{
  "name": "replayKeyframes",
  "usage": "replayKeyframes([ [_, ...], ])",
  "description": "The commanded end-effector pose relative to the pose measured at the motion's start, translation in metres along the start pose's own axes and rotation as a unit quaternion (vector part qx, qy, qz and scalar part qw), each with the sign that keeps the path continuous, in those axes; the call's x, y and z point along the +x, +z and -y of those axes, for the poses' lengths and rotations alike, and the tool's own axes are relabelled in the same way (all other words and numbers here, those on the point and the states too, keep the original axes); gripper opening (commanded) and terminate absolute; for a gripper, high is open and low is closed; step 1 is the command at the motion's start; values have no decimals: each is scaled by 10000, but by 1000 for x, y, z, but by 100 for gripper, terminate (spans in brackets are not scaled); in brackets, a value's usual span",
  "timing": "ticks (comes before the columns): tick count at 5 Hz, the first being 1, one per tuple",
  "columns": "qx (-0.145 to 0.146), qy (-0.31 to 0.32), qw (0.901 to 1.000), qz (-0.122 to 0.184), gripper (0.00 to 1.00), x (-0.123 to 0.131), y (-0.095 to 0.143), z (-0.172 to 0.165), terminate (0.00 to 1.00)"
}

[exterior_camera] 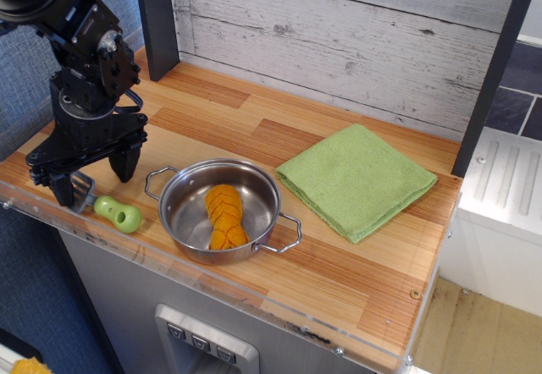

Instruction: Hold the green spatula from left edge of the table and place it on top of the green cloth.

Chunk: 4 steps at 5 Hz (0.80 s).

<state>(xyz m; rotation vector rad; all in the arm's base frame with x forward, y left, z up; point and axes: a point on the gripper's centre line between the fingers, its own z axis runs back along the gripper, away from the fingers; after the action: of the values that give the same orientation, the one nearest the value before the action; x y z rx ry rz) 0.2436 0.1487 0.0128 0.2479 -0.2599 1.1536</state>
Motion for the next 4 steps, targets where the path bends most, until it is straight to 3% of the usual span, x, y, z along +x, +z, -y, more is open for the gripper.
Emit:
replayKeyframes([
  [1, -62, -76, 9999, 112, 100, -10, 6, 6, 0],
  [2, -54, -78, 9998, 184, 0, -11, 6, 6, 0],
  [4, -100, -116, 9996, 236, 0, -4, 7, 1, 0],
])
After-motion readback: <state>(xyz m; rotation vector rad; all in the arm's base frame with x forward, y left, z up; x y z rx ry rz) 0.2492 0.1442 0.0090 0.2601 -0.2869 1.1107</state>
